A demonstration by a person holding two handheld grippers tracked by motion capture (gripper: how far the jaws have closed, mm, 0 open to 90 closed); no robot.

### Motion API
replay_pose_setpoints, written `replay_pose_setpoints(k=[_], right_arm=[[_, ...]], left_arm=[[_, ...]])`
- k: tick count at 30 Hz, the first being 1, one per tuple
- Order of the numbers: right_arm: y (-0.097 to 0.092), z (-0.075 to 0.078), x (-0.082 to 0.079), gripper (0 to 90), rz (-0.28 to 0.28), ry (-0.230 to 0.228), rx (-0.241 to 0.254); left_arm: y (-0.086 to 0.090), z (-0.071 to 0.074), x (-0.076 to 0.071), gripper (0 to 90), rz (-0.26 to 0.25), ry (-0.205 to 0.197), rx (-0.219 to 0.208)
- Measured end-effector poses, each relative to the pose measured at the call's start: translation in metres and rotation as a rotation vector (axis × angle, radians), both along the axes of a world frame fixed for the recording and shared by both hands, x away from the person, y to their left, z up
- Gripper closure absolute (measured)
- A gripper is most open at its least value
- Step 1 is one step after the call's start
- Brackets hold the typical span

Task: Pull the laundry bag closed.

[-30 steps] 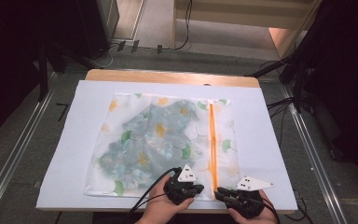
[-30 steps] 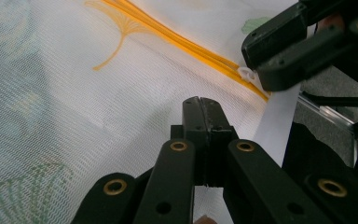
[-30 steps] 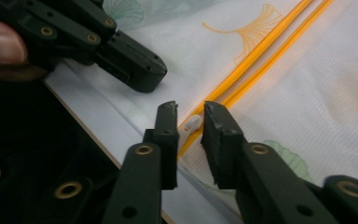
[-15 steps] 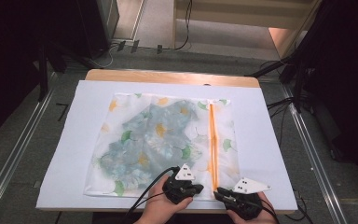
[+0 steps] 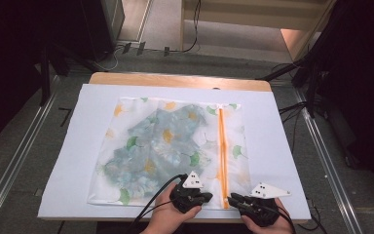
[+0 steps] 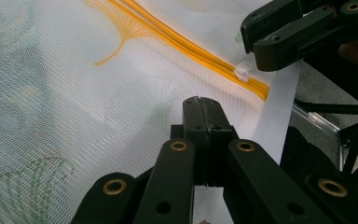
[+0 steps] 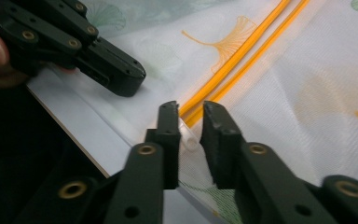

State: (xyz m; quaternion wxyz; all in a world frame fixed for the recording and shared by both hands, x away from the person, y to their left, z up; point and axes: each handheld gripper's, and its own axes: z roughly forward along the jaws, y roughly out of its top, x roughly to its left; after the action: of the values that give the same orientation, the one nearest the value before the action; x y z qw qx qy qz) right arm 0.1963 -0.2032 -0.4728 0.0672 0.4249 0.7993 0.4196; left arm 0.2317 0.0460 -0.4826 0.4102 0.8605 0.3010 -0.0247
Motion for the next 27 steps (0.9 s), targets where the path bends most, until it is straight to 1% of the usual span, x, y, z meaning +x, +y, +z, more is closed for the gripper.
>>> replay_pose_setpoints(k=[2,3,4,5,6,8,9,10,12,14,16,17,22,27], right_arm=[[-0.003,0.001,-0.001,74.5,-0.007,-0.007,0.022],[-0.005,0.001,0.0,74.9,-0.002,-0.009,0.025],[-0.006,0.0,0.0,74.8,0.008,-0.001,0.024],[-0.006,-0.001,0.0,74.6,0.013,0.016,0.022],[-0.006,-0.003,0.001,74.5,0.021,0.022,0.009],[-0.005,-0.006,0.002,73.5,0.026,0.017,-0.009],[-0.005,-0.007,0.002,72.1,0.035,0.023,-0.003],[-0.005,-0.008,0.003,70.9,0.045,0.018,-0.003],[-0.003,-0.01,0.004,70.0,0.052,0.019,-0.017],[-0.003,-0.011,0.004,72.3,0.063,0.018,-0.007],[-0.003,-0.011,0.004,78.6,0.072,0.033,0.0],[-0.003,-0.011,0.004,81.0,0.083,0.033,-0.003],[-0.002,-0.008,0.003,89.9,0.088,0.044,0.02],[-0.003,-0.006,0.001,90.0,0.088,0.042,0.03]], left_arm=[[0.0,0.0,0.0,90.0,0.0,0.002,-0.002],[0.0,0.0,0.0,90.0,0.001,0.003,-0.006],[0.0,0.0,0.0,90.0,0.0,0.004,-0.006],[0.0,0.0,0.0,90.0,0.0,0.005,-0.007],[0.0,0.0,0.0,90.0,0.002,0.007,-0.009],[0.0,0.0,0.001,90.0,0.001,0.009,-0.01],[0.0,0.0,0.0,90.0,0.001,0.009,-0.01],[0.0,0.0,0.0,90.0,0.002,0.008,-0.009],[0.0,0.0,0.0,90.0,0.0,0.008,-0.009],[0.0,-0.001,0.0,90.0,0.001,0.007,-0.009],[0.0,-0.001,0.0,90.0,0.0,0.006,-0.008],[0.0,0.0,0.0,90.0,-0.001,0.005,-0.005],[0.0,-0.001,0.0,90.0,-0.001,0.004,-0.009],[0.0,-0.001,0.0,90.0,-0.001,0.005,-0.006]])
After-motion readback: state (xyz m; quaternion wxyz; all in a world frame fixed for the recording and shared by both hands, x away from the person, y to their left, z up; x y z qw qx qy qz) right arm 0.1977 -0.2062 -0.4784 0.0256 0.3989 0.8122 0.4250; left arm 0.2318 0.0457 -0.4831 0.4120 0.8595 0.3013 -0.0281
